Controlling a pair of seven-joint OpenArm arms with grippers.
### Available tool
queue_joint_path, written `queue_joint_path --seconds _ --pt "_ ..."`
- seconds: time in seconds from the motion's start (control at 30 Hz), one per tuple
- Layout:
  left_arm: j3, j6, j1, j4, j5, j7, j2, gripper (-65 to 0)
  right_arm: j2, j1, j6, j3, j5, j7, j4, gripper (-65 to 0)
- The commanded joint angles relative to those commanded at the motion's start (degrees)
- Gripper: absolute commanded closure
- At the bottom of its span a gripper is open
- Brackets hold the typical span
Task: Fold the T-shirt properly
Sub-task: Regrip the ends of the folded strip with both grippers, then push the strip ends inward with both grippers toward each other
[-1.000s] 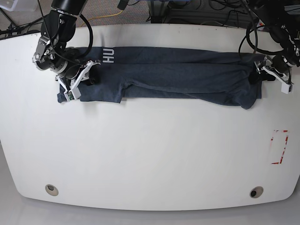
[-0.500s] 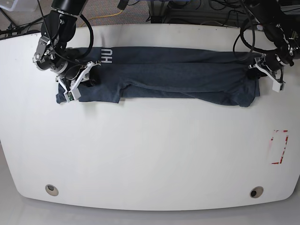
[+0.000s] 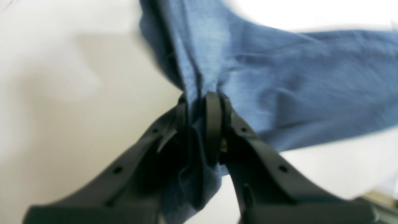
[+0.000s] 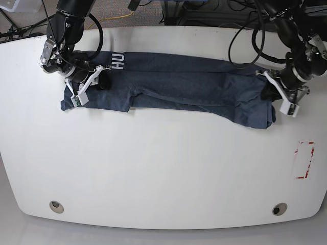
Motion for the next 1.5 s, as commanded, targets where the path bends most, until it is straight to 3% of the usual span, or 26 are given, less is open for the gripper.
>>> queue_joint_path --seconds 0.17,0.37,0.73,0.9,0.97,1.07,1.13,1.2,1.37,1.5 --pt "8.35 0.00 -0.44 -0.35 1.23 -0.18 5.54 -2.8 0.00 0.00 0.00 0.00 0.00 0.00 0.00 -12.4" --pt "19.52 0.22 -0.53 -0.44 8.79 -0.18 10.99 -2.9 0.00 0.00 0.00 0.00 0.00 0.00 0.00 -12.4" --pt "28.57 0.48 -0.44 -0.97 15.38 -2.90 11.78 -3.1 0.00 0.00 0.00 0.00 0.00 0.09 0.00 -12.4" --pt "29.19 0.48 -2.02 -4.13 15.38 -2.99 12.47 -3.2 -0.09 0.00 0.00 0.00 0.00 0.09 0.00 -12.4" --pt "29.19 0.57 -2.81 -5.36 15.38 -2.90 12.47 -7.1 -0.09 0.00 0.00 0.00 0.00 0.09 0.00 -12.4" --pt "29.27 0.57 -4.04 -7.21 15.12 -2.81 12.47 -23.1 -0.09 0.00 0.00 0.00 0.00 0.09 0.09 -12.4" --pt "29.71 0.57 -4.84 -7.56 15.12 -2.81 12.47 -30.7 -0.09 0.00 0.00 0.00 0.00 0.09 0.09 -12.4" --pt "34.11 0.57 -5.36 -7.47 15.12 -2.81 12.47 -36.5 -0.09 0.00 0.00 0.00 0.00 0.09 0.18 -12.4" --pt "47.12 0.57 -7.21 -6.42 15.30 -2.81 12.47 -36.7 -0.09 0.26 0.00 0.00 0.00 0.09 0.26 -12.4" --pt "46.24 0.57 -8.44 -3.16 15.47 -2.81 12.47 -36.7 -0.09 0.53 0.00 0.00 0.26 0.09 0.44 -12.4"
